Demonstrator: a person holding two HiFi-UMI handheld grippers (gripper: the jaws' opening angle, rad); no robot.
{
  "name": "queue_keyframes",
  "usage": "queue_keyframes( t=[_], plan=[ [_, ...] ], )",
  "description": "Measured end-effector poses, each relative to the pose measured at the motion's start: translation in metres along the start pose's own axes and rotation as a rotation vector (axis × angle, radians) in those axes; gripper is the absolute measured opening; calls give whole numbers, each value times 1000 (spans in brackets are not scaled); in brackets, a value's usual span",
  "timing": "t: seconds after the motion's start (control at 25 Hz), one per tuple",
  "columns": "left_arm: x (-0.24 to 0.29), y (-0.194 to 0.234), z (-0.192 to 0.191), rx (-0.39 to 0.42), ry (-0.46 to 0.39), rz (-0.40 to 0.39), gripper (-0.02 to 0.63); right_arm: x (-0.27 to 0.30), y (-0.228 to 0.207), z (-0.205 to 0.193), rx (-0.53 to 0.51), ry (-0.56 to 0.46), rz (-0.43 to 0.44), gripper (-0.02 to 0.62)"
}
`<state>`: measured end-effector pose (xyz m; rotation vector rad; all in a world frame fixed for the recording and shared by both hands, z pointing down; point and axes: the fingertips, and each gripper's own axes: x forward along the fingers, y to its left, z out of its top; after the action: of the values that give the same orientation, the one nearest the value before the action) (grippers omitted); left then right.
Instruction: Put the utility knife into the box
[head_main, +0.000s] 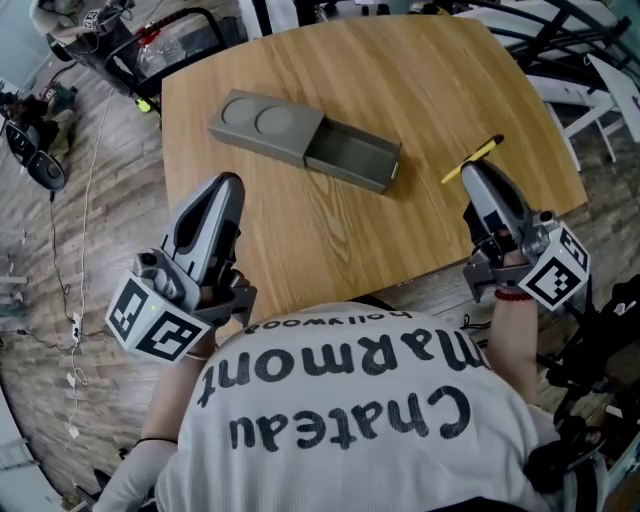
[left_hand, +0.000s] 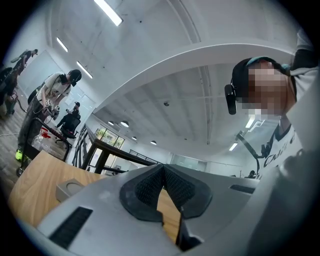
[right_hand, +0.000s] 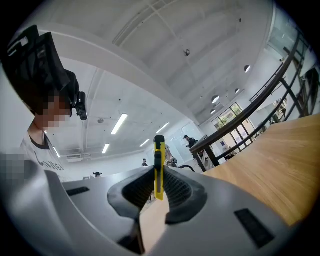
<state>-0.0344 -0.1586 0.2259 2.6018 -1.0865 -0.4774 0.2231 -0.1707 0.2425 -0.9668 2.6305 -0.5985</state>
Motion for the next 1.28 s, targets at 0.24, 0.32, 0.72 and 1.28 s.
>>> queue_keyframes(
  t=[0.24,0.32,0.72,1.28],
  plan=[
    [3,26,-1,-23,8,15,6,27,-13,-9,-32,57,-23,55],
    [4,35,-4,-34,17,14,6,38,-18,-16,-67,98,-45,55],
    [18,85,-35,-94,82,72,6,87,-55,-59,-247,327,-127,55],
    [11,105,-59,-163,112,132,6,109,-100,-125,-363,597,-193,55]
  ],
)
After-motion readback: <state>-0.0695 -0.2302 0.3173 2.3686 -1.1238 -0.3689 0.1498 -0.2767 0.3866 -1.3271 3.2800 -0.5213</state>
